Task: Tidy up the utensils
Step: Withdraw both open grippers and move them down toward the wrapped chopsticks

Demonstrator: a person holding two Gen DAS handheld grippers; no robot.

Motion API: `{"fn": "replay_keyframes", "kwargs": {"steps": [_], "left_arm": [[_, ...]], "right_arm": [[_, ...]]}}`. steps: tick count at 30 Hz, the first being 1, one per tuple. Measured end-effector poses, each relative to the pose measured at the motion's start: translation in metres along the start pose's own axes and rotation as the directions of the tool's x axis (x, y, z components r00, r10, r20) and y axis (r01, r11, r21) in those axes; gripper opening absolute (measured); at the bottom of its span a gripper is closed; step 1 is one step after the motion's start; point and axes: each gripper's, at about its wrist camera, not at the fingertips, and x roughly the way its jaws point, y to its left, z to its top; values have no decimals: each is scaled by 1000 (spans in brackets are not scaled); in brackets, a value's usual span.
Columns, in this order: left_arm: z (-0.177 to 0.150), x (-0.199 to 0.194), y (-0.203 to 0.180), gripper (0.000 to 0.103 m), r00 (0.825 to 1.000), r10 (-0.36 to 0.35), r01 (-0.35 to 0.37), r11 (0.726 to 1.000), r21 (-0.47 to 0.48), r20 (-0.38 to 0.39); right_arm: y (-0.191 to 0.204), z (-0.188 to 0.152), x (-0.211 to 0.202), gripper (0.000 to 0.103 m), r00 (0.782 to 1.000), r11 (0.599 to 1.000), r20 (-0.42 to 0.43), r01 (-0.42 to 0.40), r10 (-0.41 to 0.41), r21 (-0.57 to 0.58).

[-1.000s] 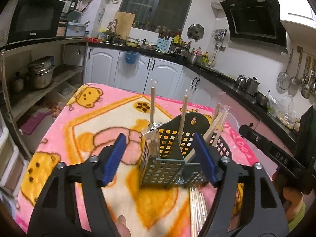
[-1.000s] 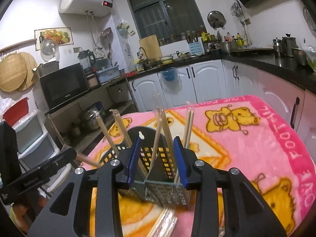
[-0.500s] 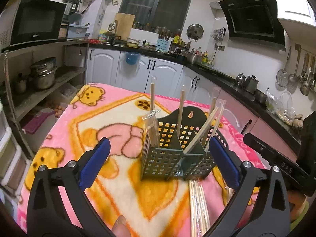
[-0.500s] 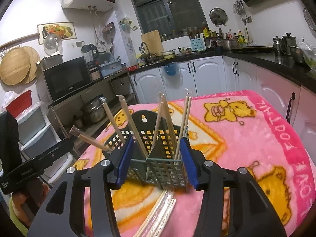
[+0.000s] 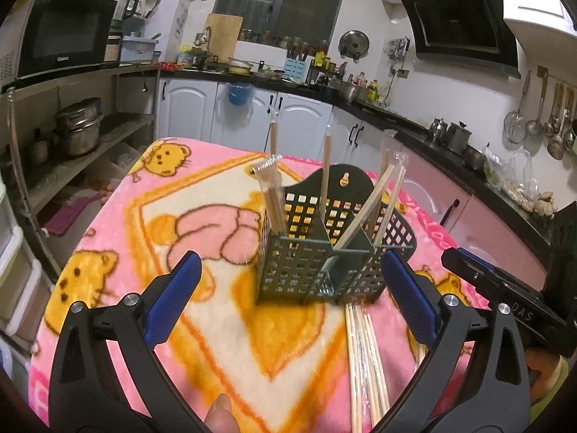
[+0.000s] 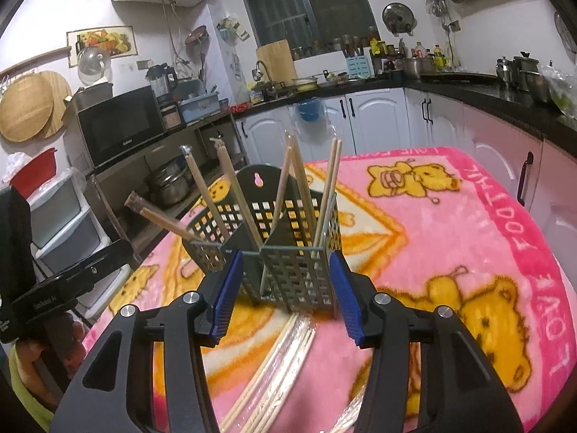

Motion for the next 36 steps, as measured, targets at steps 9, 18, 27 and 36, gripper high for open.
{"fn": "replay_keyframes", "kwargs": {"steps": [9, 18, 27, 36], "left_arm": [[-9, 2, -4, 92, 1000, 6, -5, 1000, 15, -23], [-19, 6, -5, 92, 999, 7, -6, 1000, 20, -50], [-32, 14, -12, 92, 996, 6, -1, 999, 48, -91], [-49, 26, -21, 92, 989, 4, 7, 997, 76, -147]], "right_arm": [[1, -14, 2, 48, 999, 1000, -38, -2, 1, -17], [-1, -26, 5, 48, 997, 1000, -77, -4, 2, -24], [-6, -35, 11, 42, 992, 1000, -122, -9, 7, -19], [-16, -46, 22, 34, 983, 1000, -183, -7, 6, -3]]}}
